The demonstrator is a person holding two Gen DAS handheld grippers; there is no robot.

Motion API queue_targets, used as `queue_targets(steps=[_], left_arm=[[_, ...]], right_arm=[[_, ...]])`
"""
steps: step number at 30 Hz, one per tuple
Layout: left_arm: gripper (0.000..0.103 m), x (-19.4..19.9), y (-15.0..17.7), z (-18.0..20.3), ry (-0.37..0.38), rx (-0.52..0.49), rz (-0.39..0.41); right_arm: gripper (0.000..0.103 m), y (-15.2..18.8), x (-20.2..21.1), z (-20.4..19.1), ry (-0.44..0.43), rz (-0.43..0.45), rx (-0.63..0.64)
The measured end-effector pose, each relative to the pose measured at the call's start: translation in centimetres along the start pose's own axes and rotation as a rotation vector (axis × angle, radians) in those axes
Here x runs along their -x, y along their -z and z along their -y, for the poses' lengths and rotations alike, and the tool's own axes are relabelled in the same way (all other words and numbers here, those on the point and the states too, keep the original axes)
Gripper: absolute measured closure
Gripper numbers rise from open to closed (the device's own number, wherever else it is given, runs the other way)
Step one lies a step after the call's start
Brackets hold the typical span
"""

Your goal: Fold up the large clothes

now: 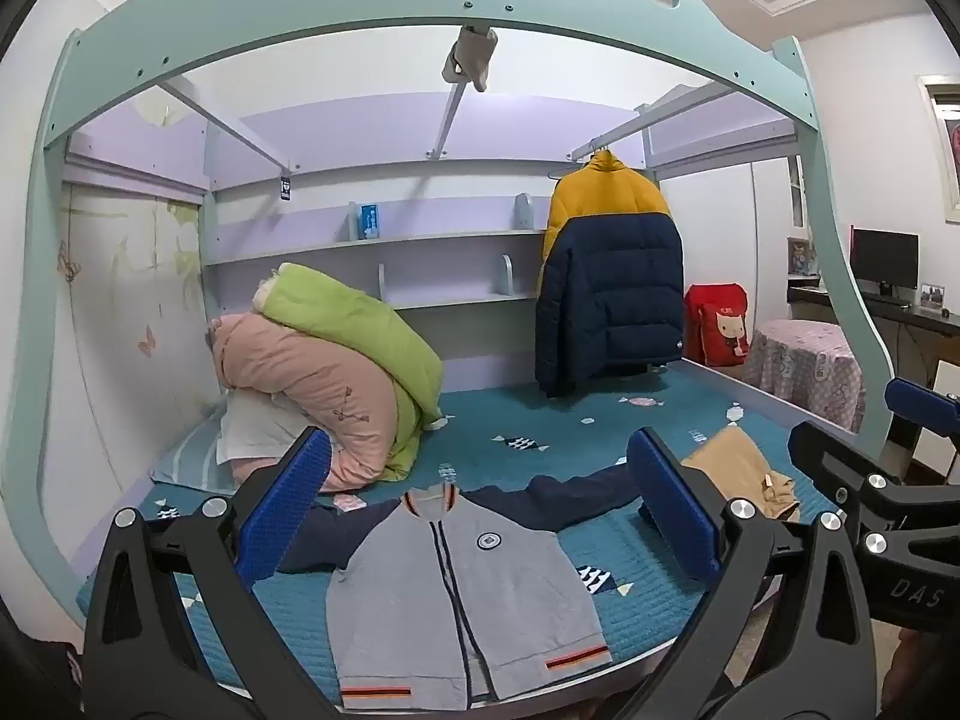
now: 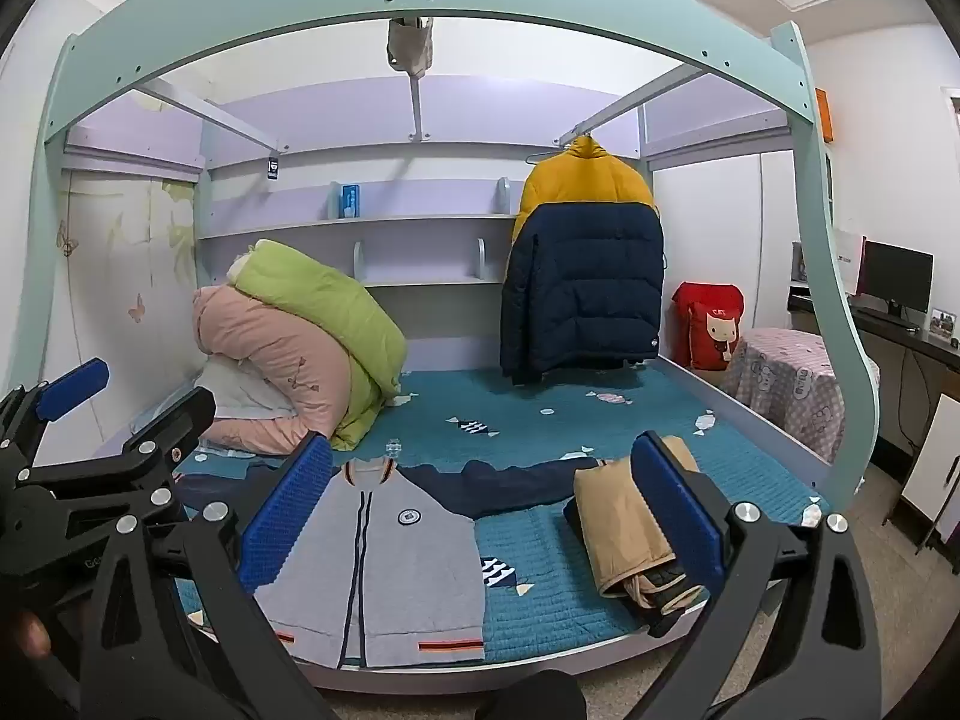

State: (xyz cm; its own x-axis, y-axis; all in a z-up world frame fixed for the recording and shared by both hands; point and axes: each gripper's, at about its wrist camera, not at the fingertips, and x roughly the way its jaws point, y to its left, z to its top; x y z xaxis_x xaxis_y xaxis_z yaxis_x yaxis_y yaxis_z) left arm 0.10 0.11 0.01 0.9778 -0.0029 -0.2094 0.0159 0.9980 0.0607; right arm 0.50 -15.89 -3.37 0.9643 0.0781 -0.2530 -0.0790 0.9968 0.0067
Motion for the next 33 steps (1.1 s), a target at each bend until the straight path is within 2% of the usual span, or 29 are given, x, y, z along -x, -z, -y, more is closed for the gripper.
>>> queue_targets(steps=[33], left_arm=[[0.004,0.39,0.70,-0.14,-0.002,0.007,0.019]], right_arm=[[0.007,-0.22,-0.02,-0.15,-0.003,0.006,0.002]])
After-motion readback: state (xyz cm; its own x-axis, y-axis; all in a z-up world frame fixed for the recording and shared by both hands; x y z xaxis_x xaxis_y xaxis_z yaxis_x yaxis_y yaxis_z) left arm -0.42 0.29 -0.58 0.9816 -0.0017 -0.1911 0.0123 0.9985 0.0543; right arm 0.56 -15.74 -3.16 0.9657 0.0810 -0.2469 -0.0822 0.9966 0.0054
